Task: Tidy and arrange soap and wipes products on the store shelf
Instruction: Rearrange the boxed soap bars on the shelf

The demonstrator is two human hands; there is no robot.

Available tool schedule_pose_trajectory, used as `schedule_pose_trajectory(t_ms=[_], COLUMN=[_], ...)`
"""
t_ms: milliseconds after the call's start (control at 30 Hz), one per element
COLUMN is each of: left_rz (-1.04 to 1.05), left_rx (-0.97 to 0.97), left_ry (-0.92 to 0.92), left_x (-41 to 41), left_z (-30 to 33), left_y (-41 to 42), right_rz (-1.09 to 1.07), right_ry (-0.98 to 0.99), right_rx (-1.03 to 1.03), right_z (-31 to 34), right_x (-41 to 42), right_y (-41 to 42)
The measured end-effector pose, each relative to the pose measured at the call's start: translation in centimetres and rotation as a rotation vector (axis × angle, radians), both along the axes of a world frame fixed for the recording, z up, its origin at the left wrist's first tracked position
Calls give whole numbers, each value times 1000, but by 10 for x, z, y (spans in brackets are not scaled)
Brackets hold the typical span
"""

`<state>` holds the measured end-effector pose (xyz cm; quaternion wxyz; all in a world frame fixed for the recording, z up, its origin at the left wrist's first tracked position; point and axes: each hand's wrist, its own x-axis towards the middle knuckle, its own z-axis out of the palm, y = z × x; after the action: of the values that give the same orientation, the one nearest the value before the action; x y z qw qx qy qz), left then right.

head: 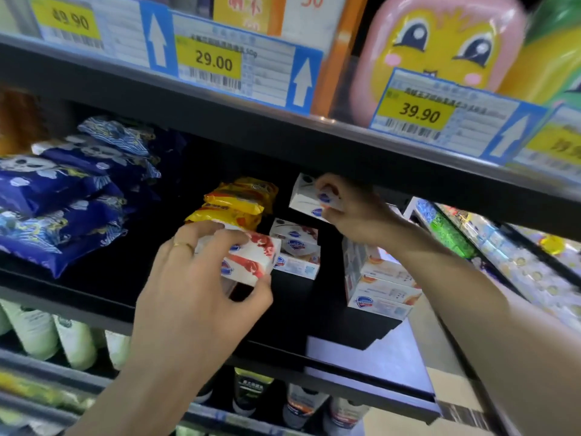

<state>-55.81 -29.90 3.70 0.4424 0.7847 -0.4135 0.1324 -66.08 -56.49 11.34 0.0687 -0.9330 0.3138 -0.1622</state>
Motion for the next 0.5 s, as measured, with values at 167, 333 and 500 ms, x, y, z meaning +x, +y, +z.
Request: schedule_pose_trajectory(t_ms=[167, 333, 500], left_rz=[-86, -165, -182], left_rx=[-57, -17, 33], left_ry=[-70, -92, -84], left_x=[-47, -78, -93], left_z=[24, 37, 41], left_y=[-46, -112, -161], right_rz=[-141, -220, -285], right_ry=[87, 117, 17], right_rx=[107, 67, 53], right_z=[24, 29, 26], right_x=[-48, -74, -79], right_y=[-18, -45, -61])
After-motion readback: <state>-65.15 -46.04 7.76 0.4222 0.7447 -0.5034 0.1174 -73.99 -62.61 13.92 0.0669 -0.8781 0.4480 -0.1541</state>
